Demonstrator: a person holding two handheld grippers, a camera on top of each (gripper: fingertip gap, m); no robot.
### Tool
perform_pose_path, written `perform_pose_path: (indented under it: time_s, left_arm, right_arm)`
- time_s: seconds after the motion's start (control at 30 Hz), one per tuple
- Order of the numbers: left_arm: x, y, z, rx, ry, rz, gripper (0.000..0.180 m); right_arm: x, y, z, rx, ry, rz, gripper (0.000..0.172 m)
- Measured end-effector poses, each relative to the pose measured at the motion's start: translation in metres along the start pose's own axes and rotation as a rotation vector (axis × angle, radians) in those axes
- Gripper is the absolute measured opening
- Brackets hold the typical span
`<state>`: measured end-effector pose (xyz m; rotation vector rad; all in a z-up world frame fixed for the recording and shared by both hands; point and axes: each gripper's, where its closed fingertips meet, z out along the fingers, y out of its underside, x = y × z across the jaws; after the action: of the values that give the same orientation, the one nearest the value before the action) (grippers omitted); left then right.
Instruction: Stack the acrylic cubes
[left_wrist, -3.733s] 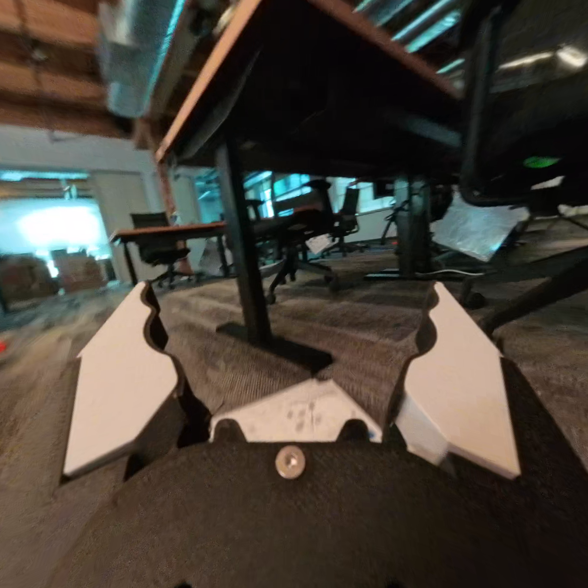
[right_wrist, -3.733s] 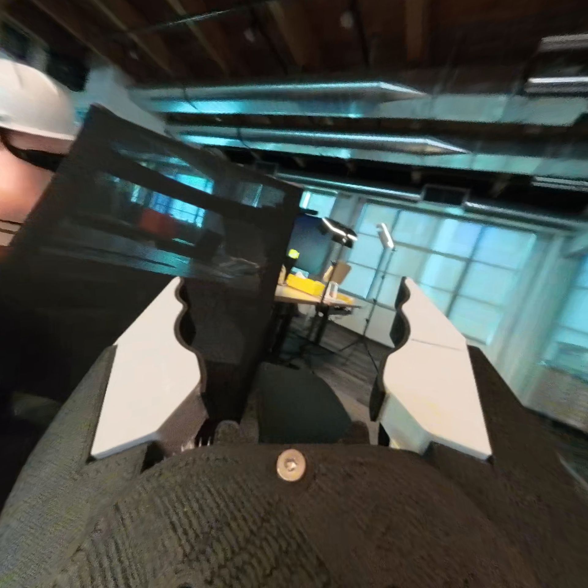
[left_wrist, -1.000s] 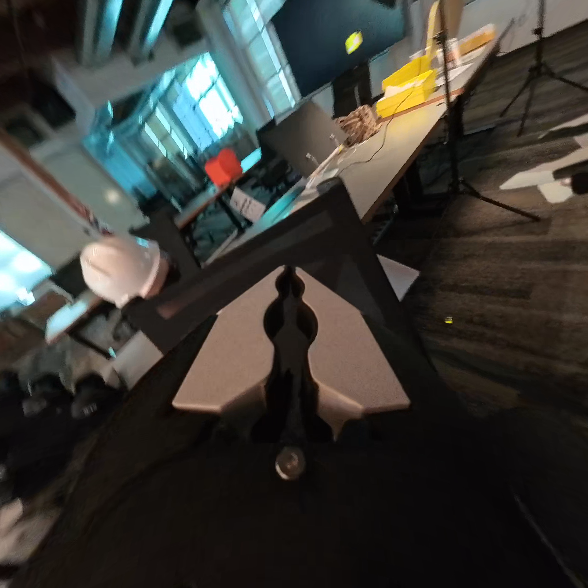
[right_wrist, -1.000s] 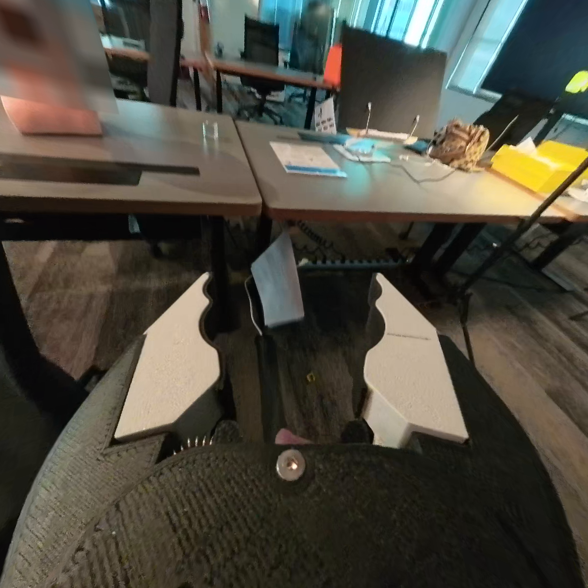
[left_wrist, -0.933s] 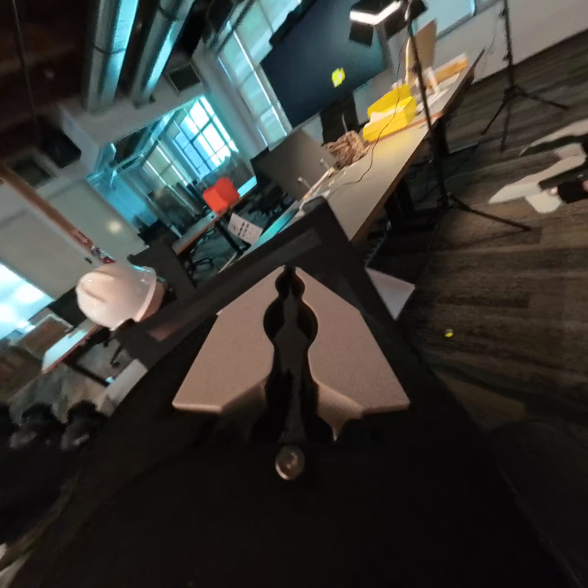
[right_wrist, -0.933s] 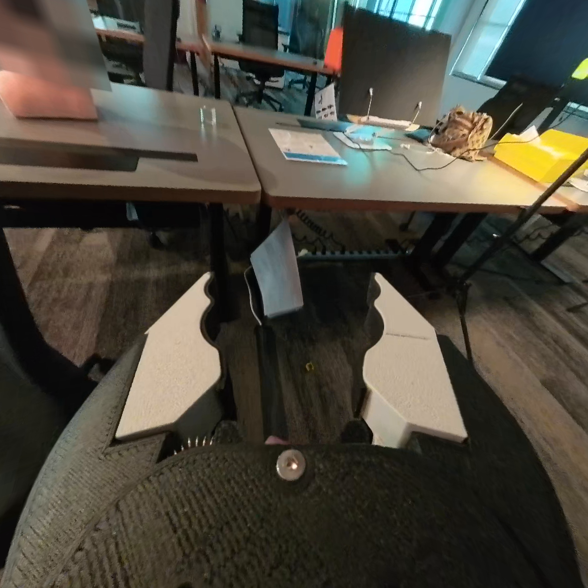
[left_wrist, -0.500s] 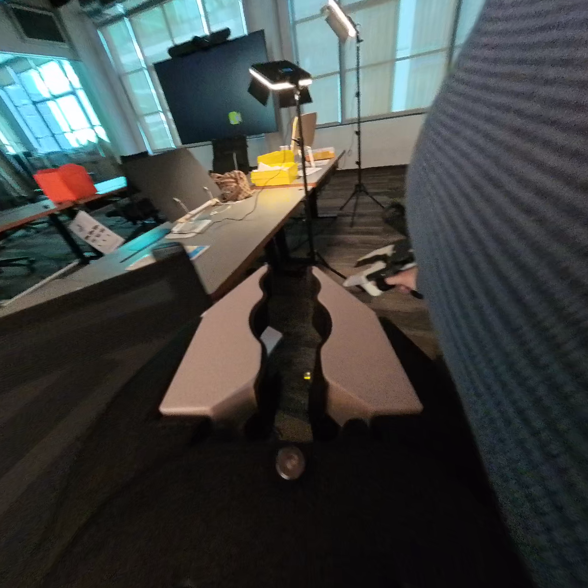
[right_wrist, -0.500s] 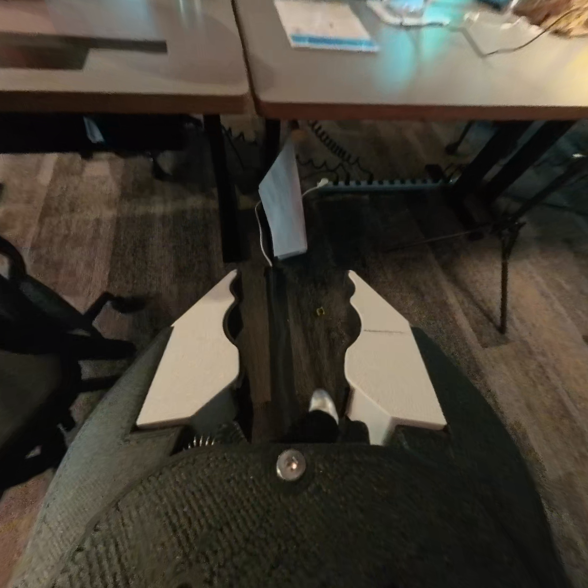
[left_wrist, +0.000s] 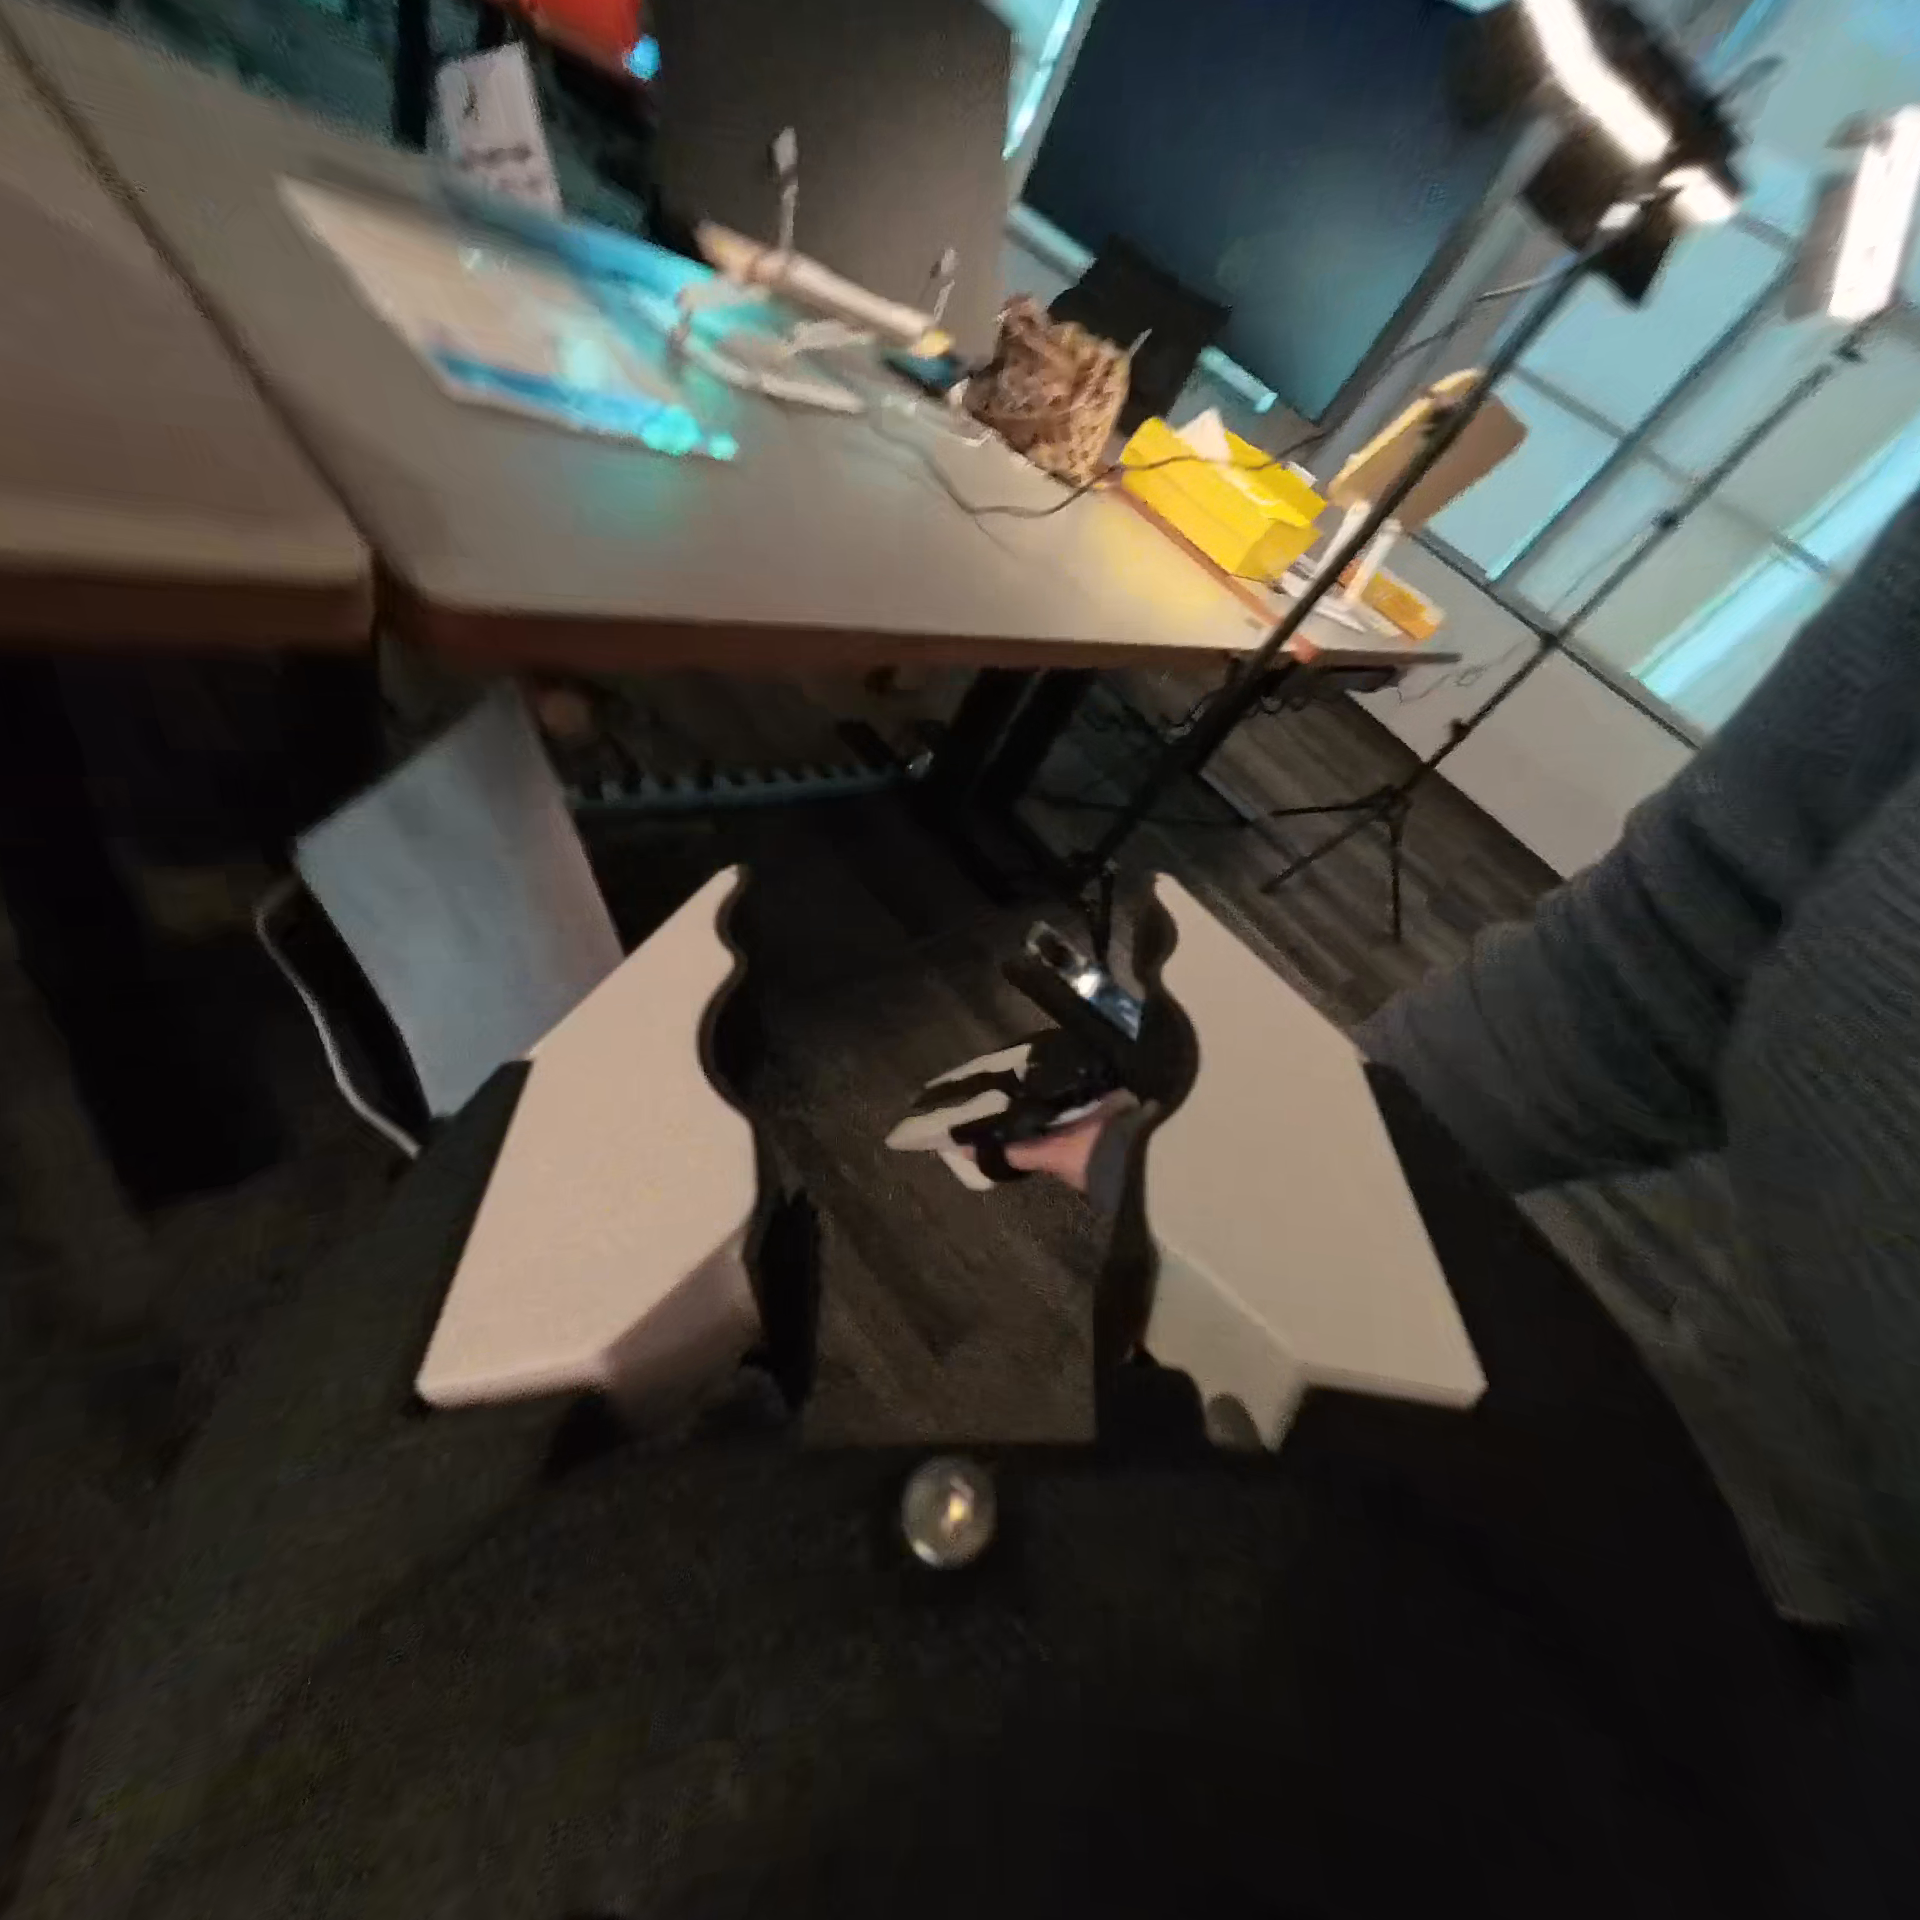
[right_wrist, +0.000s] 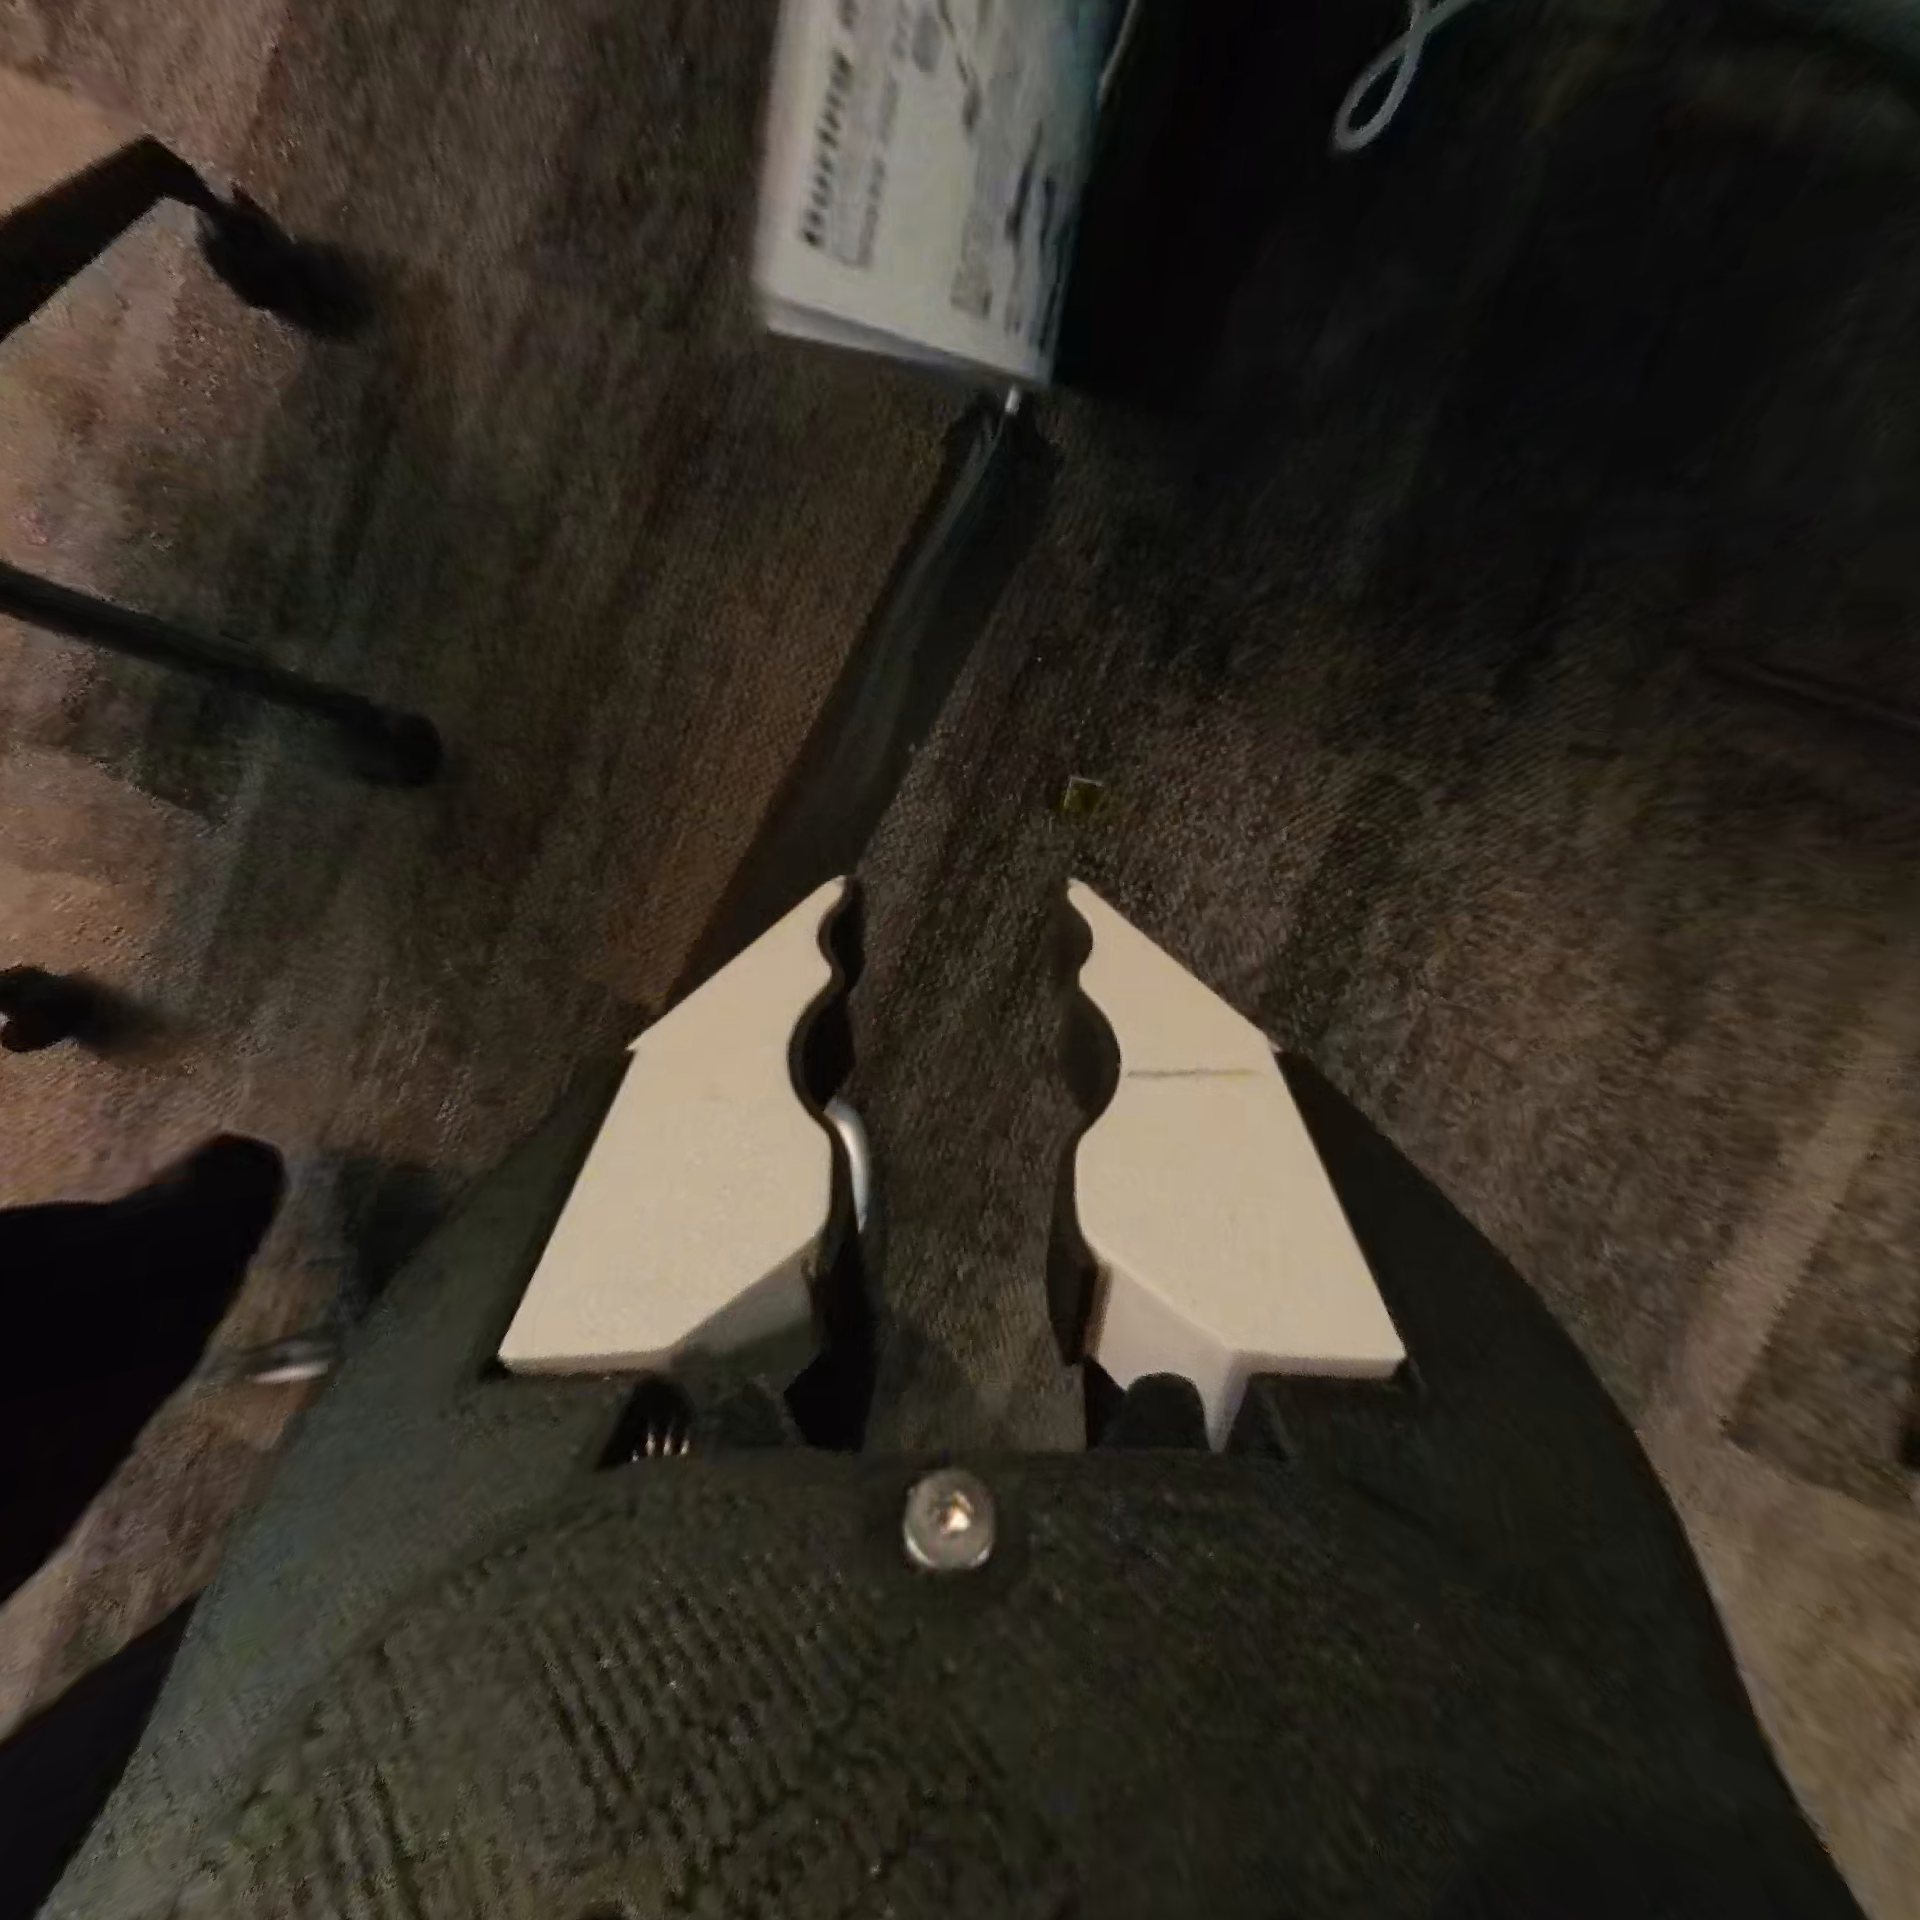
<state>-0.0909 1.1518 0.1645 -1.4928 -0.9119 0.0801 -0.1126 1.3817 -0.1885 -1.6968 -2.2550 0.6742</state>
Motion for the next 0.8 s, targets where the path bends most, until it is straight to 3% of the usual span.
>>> perform_pose_path:
  time_s: [0.2, 0.37, 0.43, 0.6, 0.73, 0.8]
  left_arm:
    - [-0.080, 0.114, 0.025, -0.142, -0.211, -0.095, 0.072]
    - [-0.124, 0.211, 0.039, -0.319, -0.166, -0.100, 0.071]
    - [-0.139, 0.239, 0.039, -0.366, -0.145, -0.126, 0.071]
    - [-0.173, 0.273, 0.038, -0.414, -0.159, -0.132, 0.070]
    - [-0.180, 0.275, 0.046, -0.420, -0.148, -0.116, 0.070]
    - [-0.181, 0.277, 0.046, -0.434, -0.148, -0.090, 0.069]
  right_arm:
    - [0.032, 0.054, 0.162, -0.018, -0.001, 0.046, 0.038]
    - [0.057, 0.115, 0.300, -0.103, 0.057, -0.004, 0.036]
    - [0.071, 0.133, 0.345, -0.097, 0.072, 0.060, 0.036]
    - [0.086, 0.159, 0.419, -0.074, 0.085, 0.132, 0.043]
    - [0.090, 0.164, 0.439, -0.081, 0.133, 0.149, 0.040]
    - [0.092, 0.165, 0.443, -0.118, 0.144, 0.163, 0.026]
